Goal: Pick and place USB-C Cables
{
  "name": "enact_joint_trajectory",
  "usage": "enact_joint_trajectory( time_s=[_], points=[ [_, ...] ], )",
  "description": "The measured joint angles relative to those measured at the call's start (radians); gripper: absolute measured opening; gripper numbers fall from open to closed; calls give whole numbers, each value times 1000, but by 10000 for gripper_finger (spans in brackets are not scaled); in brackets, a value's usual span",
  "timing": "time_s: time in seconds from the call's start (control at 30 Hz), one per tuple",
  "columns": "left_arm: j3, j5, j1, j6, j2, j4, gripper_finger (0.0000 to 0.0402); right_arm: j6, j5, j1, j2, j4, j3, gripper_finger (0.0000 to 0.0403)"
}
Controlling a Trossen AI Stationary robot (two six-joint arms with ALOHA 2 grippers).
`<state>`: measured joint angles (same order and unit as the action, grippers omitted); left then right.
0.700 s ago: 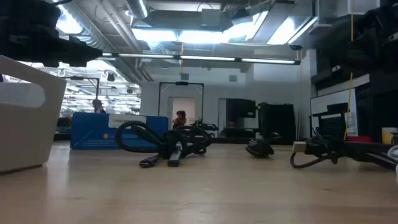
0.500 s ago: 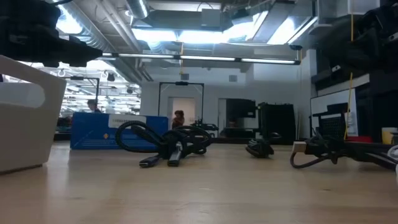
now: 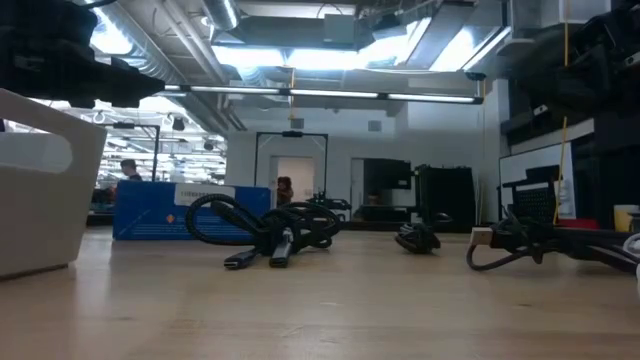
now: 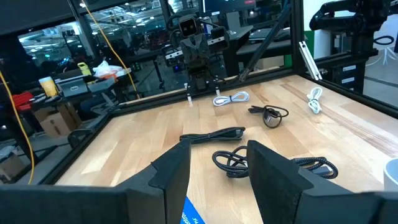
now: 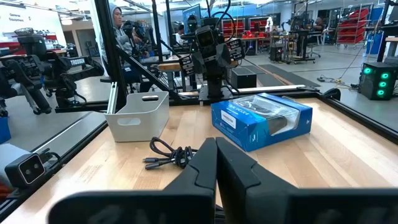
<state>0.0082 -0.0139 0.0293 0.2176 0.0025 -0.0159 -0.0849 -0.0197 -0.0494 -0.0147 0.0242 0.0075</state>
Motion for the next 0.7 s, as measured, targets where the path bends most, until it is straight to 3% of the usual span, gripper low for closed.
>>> enact_joint_trajectory(
  time_s=[0.53,0.7],
  points=[
    [0,0,0,0,0,0,151,0,0,0,0,0,0,8],
    [0,-41,-1,-5,0,-4,151,0,0,0,0,0,0,8]
  ],
)
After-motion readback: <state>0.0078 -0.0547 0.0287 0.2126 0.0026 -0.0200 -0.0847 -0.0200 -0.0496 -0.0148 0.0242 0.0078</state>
